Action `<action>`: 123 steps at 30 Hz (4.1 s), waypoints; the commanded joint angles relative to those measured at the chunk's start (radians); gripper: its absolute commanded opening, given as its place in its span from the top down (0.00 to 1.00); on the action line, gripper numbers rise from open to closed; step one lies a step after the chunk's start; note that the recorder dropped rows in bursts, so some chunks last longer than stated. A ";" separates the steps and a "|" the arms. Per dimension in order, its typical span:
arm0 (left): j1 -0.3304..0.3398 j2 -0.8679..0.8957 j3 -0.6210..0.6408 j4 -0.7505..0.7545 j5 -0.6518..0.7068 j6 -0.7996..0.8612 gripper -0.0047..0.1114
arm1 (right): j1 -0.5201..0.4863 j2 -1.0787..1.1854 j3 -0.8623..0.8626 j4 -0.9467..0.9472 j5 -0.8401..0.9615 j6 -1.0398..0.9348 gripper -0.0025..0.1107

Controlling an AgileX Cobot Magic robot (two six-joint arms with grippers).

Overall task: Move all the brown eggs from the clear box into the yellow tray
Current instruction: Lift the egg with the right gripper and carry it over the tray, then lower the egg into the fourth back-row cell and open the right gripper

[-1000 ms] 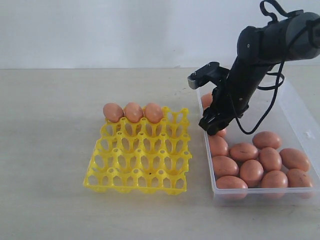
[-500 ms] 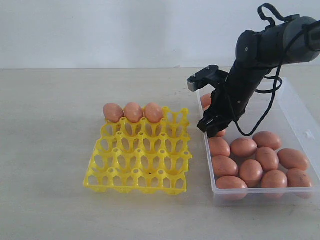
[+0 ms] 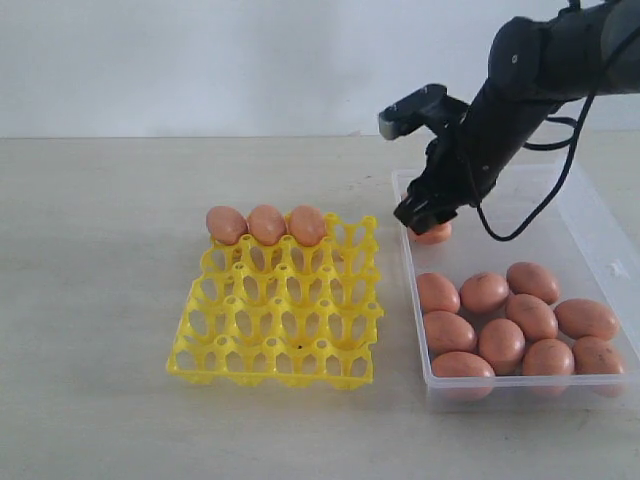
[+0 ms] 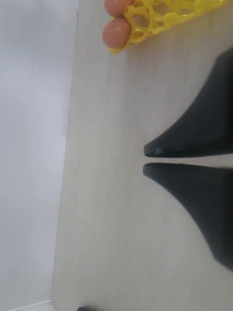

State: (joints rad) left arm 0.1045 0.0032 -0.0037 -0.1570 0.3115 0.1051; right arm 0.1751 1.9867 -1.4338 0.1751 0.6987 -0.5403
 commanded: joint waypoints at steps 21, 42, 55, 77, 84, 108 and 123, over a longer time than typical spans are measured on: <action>0.003 -0.003 0.004 -0.001 -0.004 0.004 0.92 | 0.314 -0.180 0.434 0.509 -1.382 0.127 0.98; 0.003 -0.003 0.004 -0.001 -0.004 0.004 0.92 | 0.323 0.107 0.440 0.176 -1.547 0.482 0.98; 0.003 -0.003 0.004 -0.001 -0.008 0.004 0.92 | 0.323 0.098 0.517 0.184 -1.556 0.435 0.98; 0.003 -0.003 0.004 -0.001 -0.008 0.004 0.92 | 0.323 0.099 0.517 0.225 -1.409 0.425 0.96; 0.003 -0.003 0.004 -0.001 -0.004 0.004 0.92 | 0.323 0.100 0.517 0.262 -1.409 0.392 0.72; 0.003 -0.003 0.004 -0.001 -0.004 0.004 0.92 | 0.323 0.150 0.515 0.213 -1.378 0.320 0.45; 0.003 -0.003 0.004 -0.001 -0.008 0.004 0.92 | 0.323 0.077 0.513 0.213 -1.518 0.314 0.45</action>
State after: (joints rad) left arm 0.1045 0.0032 -0.0037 -0.1570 0.3115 0.1051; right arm 0.4989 2.1124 -0.9234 0.3816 -0.7774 -0.2085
